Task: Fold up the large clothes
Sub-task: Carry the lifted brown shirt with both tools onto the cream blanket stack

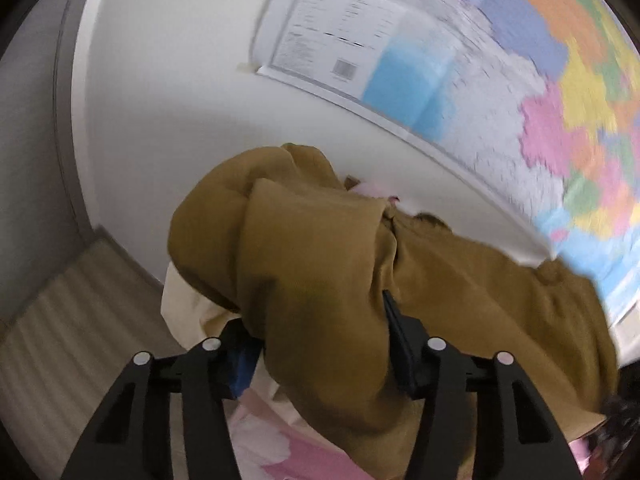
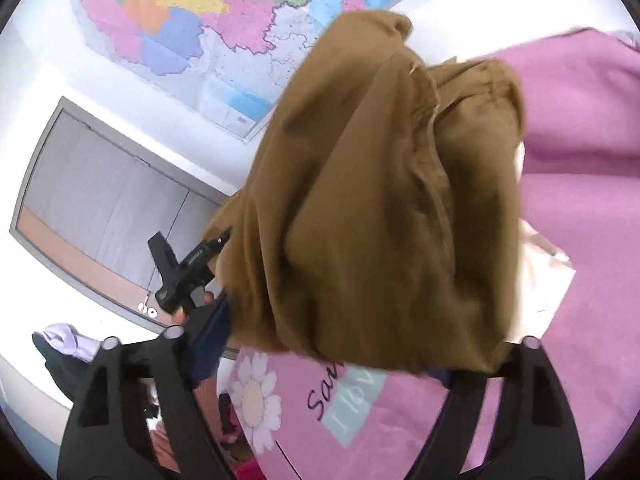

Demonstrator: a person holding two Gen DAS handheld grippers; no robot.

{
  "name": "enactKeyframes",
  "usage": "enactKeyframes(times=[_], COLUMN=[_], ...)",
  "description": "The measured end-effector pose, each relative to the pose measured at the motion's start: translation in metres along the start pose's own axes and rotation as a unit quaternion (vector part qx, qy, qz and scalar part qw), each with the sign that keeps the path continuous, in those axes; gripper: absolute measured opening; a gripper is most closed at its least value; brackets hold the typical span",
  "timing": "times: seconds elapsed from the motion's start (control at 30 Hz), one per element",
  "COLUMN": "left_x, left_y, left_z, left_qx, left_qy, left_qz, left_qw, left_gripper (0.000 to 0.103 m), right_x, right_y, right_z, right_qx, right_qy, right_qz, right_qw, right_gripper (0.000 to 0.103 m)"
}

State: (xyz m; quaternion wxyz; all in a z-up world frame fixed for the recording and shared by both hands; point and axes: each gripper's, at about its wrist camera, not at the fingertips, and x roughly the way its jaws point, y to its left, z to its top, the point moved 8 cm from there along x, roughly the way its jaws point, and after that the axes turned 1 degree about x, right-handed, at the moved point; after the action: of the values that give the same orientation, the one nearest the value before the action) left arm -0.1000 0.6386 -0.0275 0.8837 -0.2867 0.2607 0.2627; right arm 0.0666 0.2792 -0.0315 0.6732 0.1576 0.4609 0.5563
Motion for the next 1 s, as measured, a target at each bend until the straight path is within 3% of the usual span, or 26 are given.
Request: enactKeyframes(times=[0.07,0.13,0.23,0.3,0.37,0.4,0.5,0.53,0.63,0.7,0.73,0.83,0.9,0.93,1.0], left_x=[0.002,0.003,0.004,0.006,0.009,0.009,0.008,0.007,0.010,0.015,0.018,0.020,0.007,-0.001,-0.027], left_y=[0.005,0.004,0.007,0.012,0.014,0.013,0.005,0.005,0.012,0.017,0.019,0.024,0.021,0.020,0.014], left_z=[-0.001,-0.005,-0.010,-0.013,-0.013,-0.013,-0.011,-0.009,-0.006,-0.008,-0.011,-0.023,-0.026,-0.026,-0.026], left_qx=[-0.017,0.000,-0.011,-0.025,-0.032,-0.031,-0.014,-0.016,-0.044,-0.052,-0.053,-0.051,-0.029,-0.021,0.009], left_qy=[-0.002,-0.004,-0.009,-0.003,-0.001,-0.001,-0.007,-0.007,-0.004,0.000,0.004,0.015,-0.002,-0.011,-0.053], left_qz=[-0.005,0.009,0.001,-0.014,-0.022,-0.021,-0.012,-0.013,-0.026,-0.030,-0.025,-0.005,0.018,0.030,0.047], left_qw=[0.9998,1.0000,0.9999,0.9996,0.9992,0.9993,0.9998,0.9998,0.9987,0.9982,0.9983,0.9986,0.9994,0.9993,0.9975], left_gripper=[0.051,0.052,0.058,0.061,0.061,0.059,0.049,0.046,0.044,0.044,0.048,0.054,0.058,0.065,0.067], right_x=[-0.009,-0.028,-0.052,-0.076,-0.079,-0.071,-0.048,-0.043,-0.051,-0.040,-0.031,-0.035,-0.054,-0.061,-0.078], right_y=[-0.001,0.000,-0.004,0.003,0.012,0.015,0.000,-0.004,-0.026,-0.049,-0.055,-0.051,-0.037,-0.031,-0.011], right_z=[-0.006,-0.018,-0.012,-0.001,0.008,0.012,0.015,0.022,0.035,0.028,0.018,0.010,0.016,0.020,0.029], right_qx=[-0.026,-0.048,-0.083,-0.124,-0.154,-0.168,-0.175,-0.167,-0.142,-0.090,-0.104,-0.118,-0.132,-0.139,-0.167], right_qy=[-0.001,-0.004,-0.034,-0.081,-0.090,-0.081,-0.045,-0.050,-0.081,-0.047,-0.022,-0.013,-0.042,-0.055,-0.084], right_qz=[-0.012,-0.034,-0.073,-0.100,-0.103,-0.111,-0.141,-0.140,-0.134,-0.114,-0.132,-0.151,-0.161,-0.167,-0.162], right_qw=[1.000,0.998,0.993,0.984,0.979,0.976,0.973,0.975,0.977,0.988,0.986,0.981,0.977,0.975,0.969], right_gripper=[0.072,0.068,0.079,0.080,0.079,0.073,0.025,0.020,0.019,0.019,0.019,0.025,0.031,0.032,0.034])
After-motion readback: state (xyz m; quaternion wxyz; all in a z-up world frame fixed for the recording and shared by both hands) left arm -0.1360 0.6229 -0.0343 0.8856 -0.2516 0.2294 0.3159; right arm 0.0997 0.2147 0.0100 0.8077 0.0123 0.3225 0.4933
